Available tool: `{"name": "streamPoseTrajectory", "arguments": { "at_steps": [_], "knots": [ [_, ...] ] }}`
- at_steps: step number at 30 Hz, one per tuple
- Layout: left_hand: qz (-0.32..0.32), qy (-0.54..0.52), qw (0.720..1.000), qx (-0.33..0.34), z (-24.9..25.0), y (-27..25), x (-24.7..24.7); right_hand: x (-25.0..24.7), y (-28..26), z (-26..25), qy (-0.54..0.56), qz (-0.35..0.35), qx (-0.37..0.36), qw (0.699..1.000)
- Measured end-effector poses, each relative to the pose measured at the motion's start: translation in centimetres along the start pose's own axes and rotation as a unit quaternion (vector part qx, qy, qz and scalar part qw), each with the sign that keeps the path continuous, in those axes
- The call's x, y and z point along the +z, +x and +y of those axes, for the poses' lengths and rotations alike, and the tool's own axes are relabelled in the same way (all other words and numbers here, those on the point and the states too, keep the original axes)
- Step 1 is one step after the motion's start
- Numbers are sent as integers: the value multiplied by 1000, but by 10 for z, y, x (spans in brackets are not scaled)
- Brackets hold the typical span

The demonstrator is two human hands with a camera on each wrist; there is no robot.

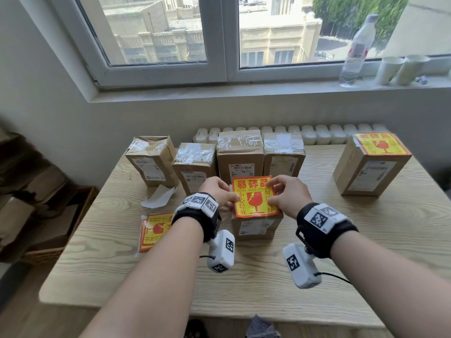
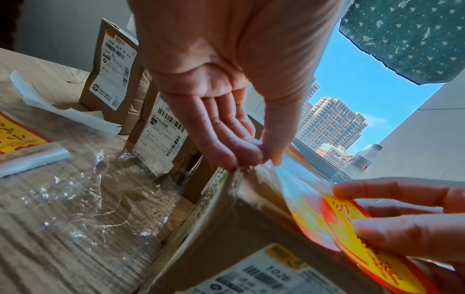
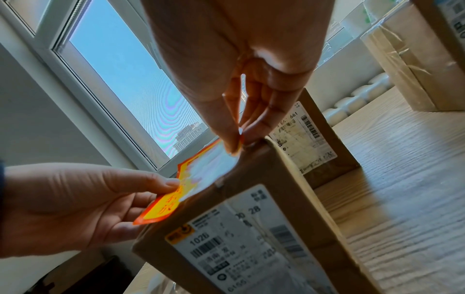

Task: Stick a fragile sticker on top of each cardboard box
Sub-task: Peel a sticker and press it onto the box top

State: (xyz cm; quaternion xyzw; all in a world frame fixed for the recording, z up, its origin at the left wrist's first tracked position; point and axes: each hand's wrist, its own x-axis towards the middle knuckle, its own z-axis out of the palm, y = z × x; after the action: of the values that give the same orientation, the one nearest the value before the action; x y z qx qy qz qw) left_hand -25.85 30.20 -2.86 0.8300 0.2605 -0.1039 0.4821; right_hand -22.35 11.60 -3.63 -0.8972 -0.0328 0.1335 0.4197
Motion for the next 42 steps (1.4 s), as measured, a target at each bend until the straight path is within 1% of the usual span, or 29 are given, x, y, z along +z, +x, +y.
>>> {"name": "streamPoseTrajectory", "arguments": {
  "at_steps": [6, 9, 11, 14, 17, 21, 24, 26, 28, 29, 31, 33, 34, 36, 39, 42],
  "knots": [
    [23, 47, 999, 5, 2, 3, 2, 1, -3, -2, -48, 2, -10, 999],
    [39, 92, 995, 19, 4, 4, 4, 3, -3, -4, -96, -2, -24, 995],
    [43, 114, 992, 15, 4, 4, 2, 5, -4, -4, -131, -5, -35, 991],
    [41, 139, 989, 9, 2, 3, -4, 1, -4, 5, -153, -6, -16, 988],
    [12, 155, 988, 18, 0, 1, -5, -5, -3, 15, -121, -20, 10, 992],
    [-70, 190, 979, 19, 1, -5, 1, -5, -2, 19, -81, -66, 23, 994],
    [-96, 177, 980, -2, -2, -6, -5, -11, -1, 23, -17, -91, 49, 995],
    [-76, 153, 985, -8, -5, -1, -12, -17, 0, 25, -12, -68, 40, 997],
    [-29, 118, 992, 27, -1, 3, -16, -20, 3, 22, -36, -29, -2, 999],
    [-13, 95, 994, 48, 3, 4, -16, -19, 4, 18, -53, -26, -27, 998],
    [-23, 63, 995, 78, 11, 6, -11, -15, 5, 8, -99, -52, -56, 992],
    [-65, 60, 992, 89, 15, 7, -4, -8, 7, 0, -152, -76, -63, 983],
    [-84, 66, 990, 89, 15, 8, -1, -4, 8, -2, -176, -84, -61, 979],
    [-101, 88, 987, 90, 11, 13, 1, -1, 9, -2, -206, -97, -50, 972],
    [-102, 118, 984, 83, 0, 18, -8, -5, 10, 2, -187, -103, -8, 977],
    [-99, 104, 987, 70, -9, 25, -26, -11, 12, 8, -170, -78, 15, 982]
  ]
}}
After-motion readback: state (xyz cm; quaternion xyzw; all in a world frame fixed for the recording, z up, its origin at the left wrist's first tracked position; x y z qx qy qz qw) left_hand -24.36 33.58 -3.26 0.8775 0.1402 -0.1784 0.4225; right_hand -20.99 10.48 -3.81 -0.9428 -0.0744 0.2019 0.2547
